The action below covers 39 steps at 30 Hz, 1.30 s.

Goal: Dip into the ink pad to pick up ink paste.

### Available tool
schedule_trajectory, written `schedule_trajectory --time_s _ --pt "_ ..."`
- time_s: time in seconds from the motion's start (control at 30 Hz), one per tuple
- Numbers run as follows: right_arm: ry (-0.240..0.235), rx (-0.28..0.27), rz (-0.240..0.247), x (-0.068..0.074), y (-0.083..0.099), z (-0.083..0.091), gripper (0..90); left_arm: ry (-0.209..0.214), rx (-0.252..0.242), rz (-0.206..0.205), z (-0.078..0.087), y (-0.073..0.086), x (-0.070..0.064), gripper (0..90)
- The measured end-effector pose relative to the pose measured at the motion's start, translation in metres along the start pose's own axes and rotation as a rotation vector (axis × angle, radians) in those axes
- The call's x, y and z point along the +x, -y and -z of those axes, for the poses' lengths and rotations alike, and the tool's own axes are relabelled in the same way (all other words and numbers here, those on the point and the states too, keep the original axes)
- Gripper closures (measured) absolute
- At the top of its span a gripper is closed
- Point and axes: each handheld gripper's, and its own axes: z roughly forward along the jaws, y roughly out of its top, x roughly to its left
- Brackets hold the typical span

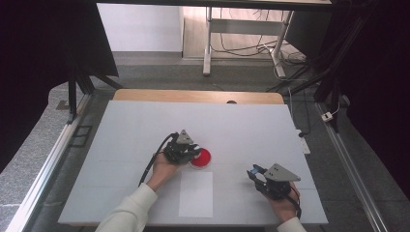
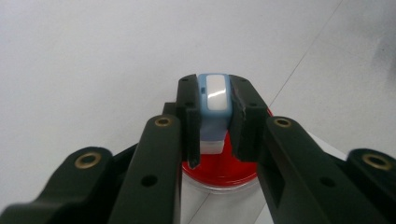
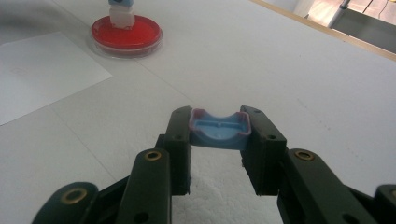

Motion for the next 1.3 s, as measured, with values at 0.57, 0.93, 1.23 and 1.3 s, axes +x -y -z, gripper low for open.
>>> schedule_trajectory --time_s 0.57,0.93,1.23,1.3 --pt "0.0 0.005 0.002 0.001 0.0 -0.001 64.5 -0.015 0.0 -0.019 -0.004 0.002 -0.003 76.1" --pt "0.0 0.0 0.0 0.0 0.0 0.0 64.5 -0.014 -0.009 -0.018 0.001 -0.001 -0.004 76.0" --pt "0.001 0.0 0.004 0.0 0.0 0.0 64.5 0.0 -0.063 0.0 0.016 -0.006 -0.003 76.0" --pt "0.002 0.0 0.004 0.0 0.0 0.0 64.5 0.007 -0.072 0.004 0.02 -0.007 -0.002 76.0"
